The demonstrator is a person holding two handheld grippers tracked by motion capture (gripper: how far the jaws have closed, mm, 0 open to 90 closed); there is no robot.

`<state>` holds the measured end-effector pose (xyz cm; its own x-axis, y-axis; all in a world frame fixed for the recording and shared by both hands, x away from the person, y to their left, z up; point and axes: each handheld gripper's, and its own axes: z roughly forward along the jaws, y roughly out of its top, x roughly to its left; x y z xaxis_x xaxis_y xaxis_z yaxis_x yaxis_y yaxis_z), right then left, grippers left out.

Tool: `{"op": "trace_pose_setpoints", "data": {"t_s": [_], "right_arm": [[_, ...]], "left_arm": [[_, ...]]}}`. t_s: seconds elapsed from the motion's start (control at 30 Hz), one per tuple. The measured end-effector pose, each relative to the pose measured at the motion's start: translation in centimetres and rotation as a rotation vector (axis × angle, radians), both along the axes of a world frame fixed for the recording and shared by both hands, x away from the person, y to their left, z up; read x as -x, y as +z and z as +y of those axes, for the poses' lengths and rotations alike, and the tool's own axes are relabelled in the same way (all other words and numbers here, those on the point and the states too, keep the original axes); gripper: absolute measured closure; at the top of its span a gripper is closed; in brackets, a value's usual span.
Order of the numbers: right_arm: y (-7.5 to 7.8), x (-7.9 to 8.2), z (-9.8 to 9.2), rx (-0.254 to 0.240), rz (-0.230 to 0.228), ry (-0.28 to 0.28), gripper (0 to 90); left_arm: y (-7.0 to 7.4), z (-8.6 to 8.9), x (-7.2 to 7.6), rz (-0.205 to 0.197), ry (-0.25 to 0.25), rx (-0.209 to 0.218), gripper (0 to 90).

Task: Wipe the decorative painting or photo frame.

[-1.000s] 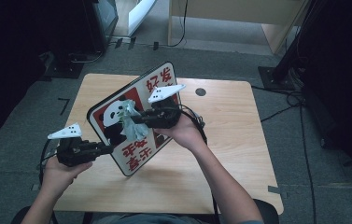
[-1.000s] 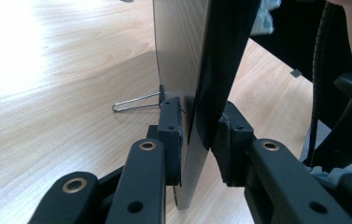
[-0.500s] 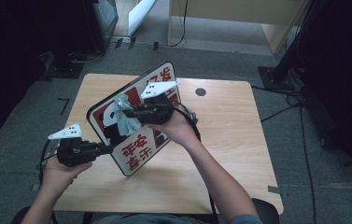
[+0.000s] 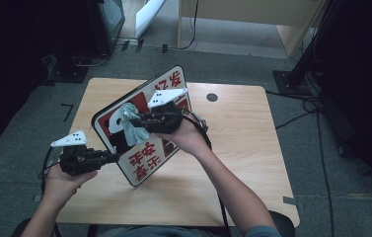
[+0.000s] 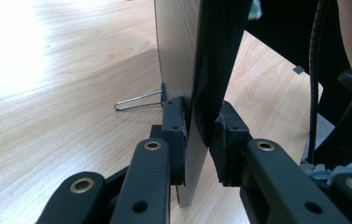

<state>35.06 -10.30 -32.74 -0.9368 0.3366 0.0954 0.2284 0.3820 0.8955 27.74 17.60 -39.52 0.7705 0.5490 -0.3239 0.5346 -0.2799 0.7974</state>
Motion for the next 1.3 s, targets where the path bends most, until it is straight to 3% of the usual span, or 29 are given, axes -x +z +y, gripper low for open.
{"op": "trace_pose_setpoints", "data": {"t_s": [0.27,1.3], "right_arm": [[-1.0,0.1,-0.4,0.004,0.032,-0.001,79.2],[-4.1,0.7,-1.0,0.046,0.076,0.002,79.5]], "left_arm": [[0.0,-0.1,0.0,0.002,-0.008,-0.007,77.2],[0.1,-0.2,-0.1,0.000,-0.024,-0.018,76.8]]}}
